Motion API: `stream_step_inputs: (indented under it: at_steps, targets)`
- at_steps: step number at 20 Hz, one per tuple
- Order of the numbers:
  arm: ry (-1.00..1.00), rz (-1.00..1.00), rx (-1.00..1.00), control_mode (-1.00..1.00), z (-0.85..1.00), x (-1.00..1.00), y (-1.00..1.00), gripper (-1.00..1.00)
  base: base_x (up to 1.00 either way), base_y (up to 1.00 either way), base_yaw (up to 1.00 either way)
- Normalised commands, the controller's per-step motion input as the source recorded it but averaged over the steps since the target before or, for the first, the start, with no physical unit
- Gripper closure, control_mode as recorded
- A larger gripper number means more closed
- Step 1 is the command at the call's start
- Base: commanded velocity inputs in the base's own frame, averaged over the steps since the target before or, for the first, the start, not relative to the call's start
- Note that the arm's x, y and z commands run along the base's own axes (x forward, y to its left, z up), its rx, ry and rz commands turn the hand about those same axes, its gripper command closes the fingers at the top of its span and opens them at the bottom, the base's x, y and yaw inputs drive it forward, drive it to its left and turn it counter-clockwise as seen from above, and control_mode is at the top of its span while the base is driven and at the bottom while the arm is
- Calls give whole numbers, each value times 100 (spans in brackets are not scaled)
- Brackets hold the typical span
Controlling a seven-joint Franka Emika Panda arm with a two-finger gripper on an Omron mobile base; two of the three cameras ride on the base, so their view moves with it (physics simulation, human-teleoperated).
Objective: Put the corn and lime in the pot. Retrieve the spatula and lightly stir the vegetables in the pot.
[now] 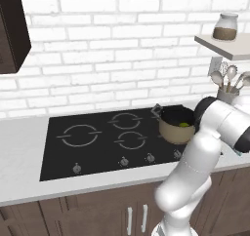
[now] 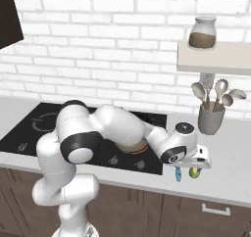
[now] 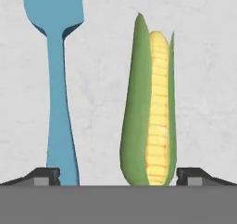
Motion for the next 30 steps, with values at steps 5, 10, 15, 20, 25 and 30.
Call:
stream_step_inputs:
  at_steps: [5,10,15,20,25,30]
  targets:
    - [0,0,2,-100,-17,54,-17,-100,0,0,0]
    - [0,0,1,-100,-4,41,-46,-100,0,0,0]
    - [0,0,9,-100,15,15,-58,-100,0,0,0]
    - [8,1,33,-100,5,-1,-38,-100,0,0,0]
    - [10,6,40,-100,18,-36,0,-100,0,0,0]
    - [9,10,28,-100,0,-45,18,-100,0,0,0]
